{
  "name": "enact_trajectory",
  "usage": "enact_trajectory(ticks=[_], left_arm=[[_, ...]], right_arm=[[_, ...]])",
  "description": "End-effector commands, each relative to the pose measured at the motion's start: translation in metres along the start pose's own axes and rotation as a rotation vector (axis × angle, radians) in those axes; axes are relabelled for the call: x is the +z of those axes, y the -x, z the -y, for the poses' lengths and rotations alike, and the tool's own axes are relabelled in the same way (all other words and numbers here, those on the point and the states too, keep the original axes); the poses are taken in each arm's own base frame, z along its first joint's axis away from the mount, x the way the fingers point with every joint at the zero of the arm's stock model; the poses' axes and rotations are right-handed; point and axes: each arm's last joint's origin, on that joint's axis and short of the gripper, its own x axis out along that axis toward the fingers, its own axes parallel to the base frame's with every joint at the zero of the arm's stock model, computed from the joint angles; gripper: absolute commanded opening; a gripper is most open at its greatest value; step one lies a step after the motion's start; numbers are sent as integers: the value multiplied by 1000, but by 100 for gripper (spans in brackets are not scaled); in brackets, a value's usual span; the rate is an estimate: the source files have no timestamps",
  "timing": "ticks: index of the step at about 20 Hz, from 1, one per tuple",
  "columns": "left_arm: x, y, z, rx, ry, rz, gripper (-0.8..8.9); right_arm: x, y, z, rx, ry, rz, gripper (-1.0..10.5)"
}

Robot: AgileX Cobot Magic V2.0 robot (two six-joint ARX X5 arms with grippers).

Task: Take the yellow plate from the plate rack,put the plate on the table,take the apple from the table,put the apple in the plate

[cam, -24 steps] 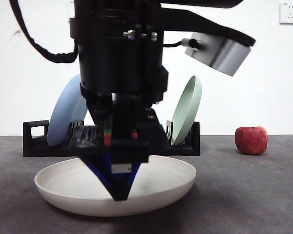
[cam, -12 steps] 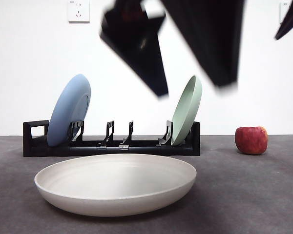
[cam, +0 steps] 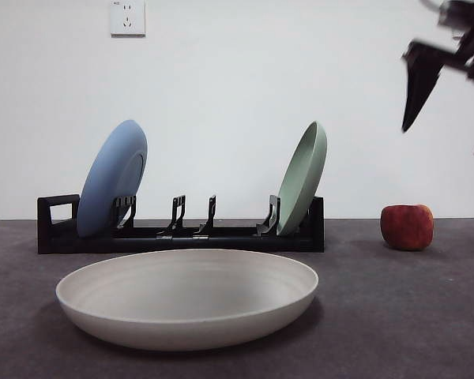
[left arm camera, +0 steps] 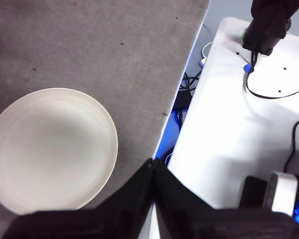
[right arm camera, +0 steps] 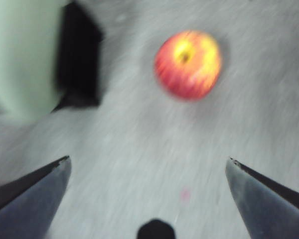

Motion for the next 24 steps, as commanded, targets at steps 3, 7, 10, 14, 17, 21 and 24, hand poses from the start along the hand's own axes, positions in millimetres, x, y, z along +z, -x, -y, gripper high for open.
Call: enact_trajectory(ticks=[3,7,10,14,17,21,24], left_arm=[[-17,28,-3,2,51,29,-8],[-29,49,-5,-4,92,73,-8],[-36,61,-6,-10,115,118,-8],[-43,73,-7,-17,135,162,-8],[-48,79,-8,-18,169,175,-8],[-57,82,-11,57,202,144,-8],[-61,82,-12,103,206,106,-8]], right_arm=[[33,-58,9,-49,-9,-71,797],[53,-99,17,-99,-19,-115,797],[58,-124,18,-100,-14,-123,796],[53,-152,22,-112,-12,-151,785],[51,-161,25,-136,-7,-158,619],[50,-161,26,-121,-5,-167,-8],[47,-161,26,-122,-9,-194,-11]])
